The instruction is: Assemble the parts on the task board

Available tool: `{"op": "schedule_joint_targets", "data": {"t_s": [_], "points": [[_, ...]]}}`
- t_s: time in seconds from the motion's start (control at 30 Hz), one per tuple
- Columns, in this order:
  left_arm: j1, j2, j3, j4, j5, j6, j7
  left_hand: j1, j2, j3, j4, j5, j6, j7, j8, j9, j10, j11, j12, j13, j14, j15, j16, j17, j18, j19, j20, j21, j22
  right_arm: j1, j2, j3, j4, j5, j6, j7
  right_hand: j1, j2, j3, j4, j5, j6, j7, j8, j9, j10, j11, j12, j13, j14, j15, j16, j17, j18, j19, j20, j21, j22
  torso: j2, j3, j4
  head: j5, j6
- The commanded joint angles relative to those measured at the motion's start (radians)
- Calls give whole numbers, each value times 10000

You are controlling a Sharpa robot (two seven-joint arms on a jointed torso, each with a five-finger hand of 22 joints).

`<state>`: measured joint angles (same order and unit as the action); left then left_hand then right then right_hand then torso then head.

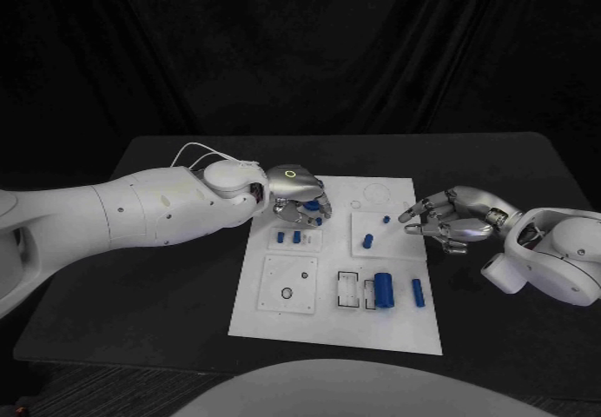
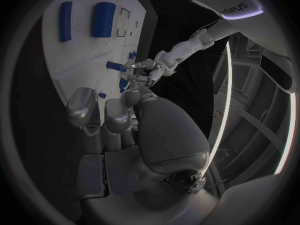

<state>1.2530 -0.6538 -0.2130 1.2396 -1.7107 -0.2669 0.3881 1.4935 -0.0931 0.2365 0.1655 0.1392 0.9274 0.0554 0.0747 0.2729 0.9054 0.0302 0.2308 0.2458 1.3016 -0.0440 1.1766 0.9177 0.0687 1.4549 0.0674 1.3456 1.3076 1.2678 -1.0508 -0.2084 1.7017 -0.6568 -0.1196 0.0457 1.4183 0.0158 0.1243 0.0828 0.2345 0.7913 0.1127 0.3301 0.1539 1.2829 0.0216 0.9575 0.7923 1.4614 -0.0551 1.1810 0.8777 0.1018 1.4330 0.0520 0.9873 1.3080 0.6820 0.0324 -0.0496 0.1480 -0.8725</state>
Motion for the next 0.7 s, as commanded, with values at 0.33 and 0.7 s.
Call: {"op": "schedule_joint_targets", "data": {"t_s": [0.33, 0.7], "points": [[-109, 164, 10, -184, -9, 134, 97, 87, -23, 265, -152, -28, 395, 3, 175, 31, 538, -84, 141, 66, -55, -49, 54, -33, -142, -39, -35, -34, 1917, -28, 32, 4, -8, -5, 146, -69, -11, -2, 4, 55, -32, 103, 3, 55, -19, -68, -26, -74, -58, -13, -8, -76, -28, 71, 42, -27, -57, 978, -1, 6, 22, -24, -1], [-244, 251, 10, -342, -8, -257, 469, 218, 136, 524, -370, 190, 1053, 47, 483, 164, 1346, -176, 421, 196, -13, -111, 109, -159, -162, 18, -88, 42, 1942, -29, 41, 4, -14, -5, 152, -68, 6, 0, 11, 60, -37, 150, -4, 82, -24, -61, -31, -82, -59, -12, -10, -91, -42, 70, 43, -29, -59, 977, 5, -3, 18, -17, -1]]}}
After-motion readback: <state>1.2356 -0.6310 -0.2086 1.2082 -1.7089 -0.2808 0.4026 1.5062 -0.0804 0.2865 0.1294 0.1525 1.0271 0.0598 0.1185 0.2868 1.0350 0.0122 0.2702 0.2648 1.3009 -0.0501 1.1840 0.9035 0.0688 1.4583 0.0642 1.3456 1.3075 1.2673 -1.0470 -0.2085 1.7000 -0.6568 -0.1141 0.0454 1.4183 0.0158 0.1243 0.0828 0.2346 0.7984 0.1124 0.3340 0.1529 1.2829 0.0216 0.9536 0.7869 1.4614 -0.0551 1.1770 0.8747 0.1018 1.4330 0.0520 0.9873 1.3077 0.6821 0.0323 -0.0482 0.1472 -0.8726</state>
